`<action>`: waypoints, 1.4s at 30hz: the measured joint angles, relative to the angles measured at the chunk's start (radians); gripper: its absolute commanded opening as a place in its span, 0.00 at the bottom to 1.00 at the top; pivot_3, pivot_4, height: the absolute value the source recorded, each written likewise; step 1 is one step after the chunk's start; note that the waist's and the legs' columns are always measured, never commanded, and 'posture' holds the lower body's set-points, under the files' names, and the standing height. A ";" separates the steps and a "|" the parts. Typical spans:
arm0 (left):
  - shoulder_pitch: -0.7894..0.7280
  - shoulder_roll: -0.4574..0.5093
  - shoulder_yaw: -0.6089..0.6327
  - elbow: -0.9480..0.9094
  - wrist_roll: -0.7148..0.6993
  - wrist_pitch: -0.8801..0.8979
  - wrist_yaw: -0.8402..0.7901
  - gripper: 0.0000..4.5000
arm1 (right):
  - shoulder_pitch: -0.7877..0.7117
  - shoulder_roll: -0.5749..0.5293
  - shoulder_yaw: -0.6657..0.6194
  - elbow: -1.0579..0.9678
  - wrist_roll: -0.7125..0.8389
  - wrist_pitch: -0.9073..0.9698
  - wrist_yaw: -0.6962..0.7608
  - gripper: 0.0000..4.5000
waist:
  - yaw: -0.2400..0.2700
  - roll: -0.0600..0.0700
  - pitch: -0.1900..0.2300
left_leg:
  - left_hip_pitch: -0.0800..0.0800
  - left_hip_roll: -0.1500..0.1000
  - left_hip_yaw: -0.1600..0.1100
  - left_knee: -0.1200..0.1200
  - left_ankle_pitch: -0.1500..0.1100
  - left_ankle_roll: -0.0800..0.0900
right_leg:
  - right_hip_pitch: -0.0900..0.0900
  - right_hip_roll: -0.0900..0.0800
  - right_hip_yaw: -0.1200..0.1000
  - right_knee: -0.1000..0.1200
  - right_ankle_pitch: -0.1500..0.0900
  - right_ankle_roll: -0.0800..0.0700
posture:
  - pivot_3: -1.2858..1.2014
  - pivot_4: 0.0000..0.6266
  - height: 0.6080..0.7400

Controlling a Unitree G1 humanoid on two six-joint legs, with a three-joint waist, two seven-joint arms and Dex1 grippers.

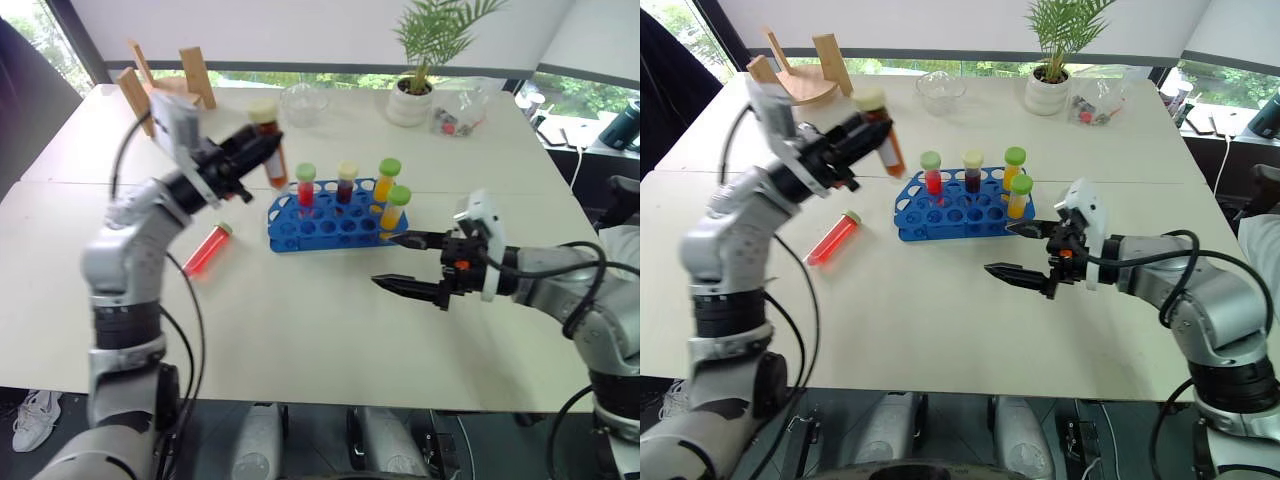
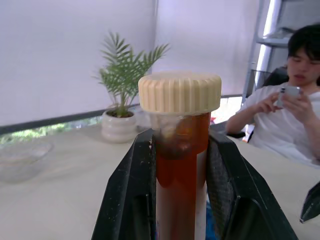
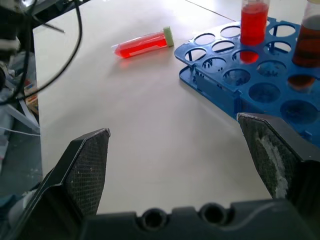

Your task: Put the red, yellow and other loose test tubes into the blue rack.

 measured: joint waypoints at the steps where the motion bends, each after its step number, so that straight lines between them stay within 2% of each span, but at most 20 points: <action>1: 0.005 -0.027 -0.025 0.023 0.019 -0.047 -0.003 0.17 | -0.006 -0.014 -0.011 0.003 0.009 0.010 0.003 1.00 | -0.001 0.000 0.000 | 0.000 0.000 0.000 0.000 0.000 0.000 | 0.000 0.000 0.000 0.000 0.000 0.000 | 0.52 0.24 1.00; 6: 0.007 -0.107 -0.122 0.223 0.079 -0.232 -0.082 0.17 | -0.011 -0.043 -0.026 0.015 0.021 0.036 0.003 1.00 | -0.020 0.000 0.000 | 0.001 0.000 -0.001 -0.003 0.000 0.000 | -0.001 0.002 0.000 0.000 0.000 0.000 | 0.52 0.24 1.00; 12: -0.021 -0.158 -0.157 0.471 0.128 -0.389 -0.151 0.17 | -0.010 -0.045 -0.026 0.016 0.019 0.037 -0.004 1.00 | -0.025 0.000 0.000 | 0.001 0.000 -0.001 -0.003 0.000 0.001 | -0.001 0.002 0.000 0.000 0.000 0.000 | 0.52 0.24 1.00; 17: -0.070 -0.189 -0.163 0.586 0.167 -0.493 -0.162 0.17 | -0.005 -0.045 -0.028 0.016 0.019 0.034 -0.012 1.00 | -0.023 0.000 0.000 | 0.000 0.000 -0.001 -0.003 0.000 0.001 | -0.001 0.002 0.000 0.000 0.000 0.000 | 0.52 0.24 1.00; 26: -0.093 -0.202 -0.165 0.673 0.218 -0.614 -0.159 0.17 | 0.002 -0.038 -0.028 0.009 0.025 0.034 -0.044 1.00 | -0.024 0.000 0.000 | 0.001 0.000 -0.001 -0.003 0.000 0.001 | -0.001 0.002 0.000 -0.001 0.000 0.000 | 0.52 0.24 1.00; 35: -0.093 -0.203 -0.175 0.729 0.255 -0.644 -0.154 0.17 | 0.003 -0.023 -0.020 0.002 0.028 0.033 -0.067 1.00 | -0.025 0.000 0.000 | 0.000 0.000 -0.001 -0.004 0.000 0.001 | -0.001 0.002 0.000 -0.001 0.000 0.000 | 0.52 0.24 1.00; 42: -0.093 -0.192 -0.177 0.721 0.253 -0.628 -0.175 0.92 | 0.003 -0.005 -0.016 0.002 0.028 0.030 -0.077 1.00 | -0.025 0.000 0.000 | 0.001 0.000 -0.001 -0.004 0.000 0.001 | -0.001 0.002 0.000 -0.001 0.000 0.000 | 0.52 0.24 1.00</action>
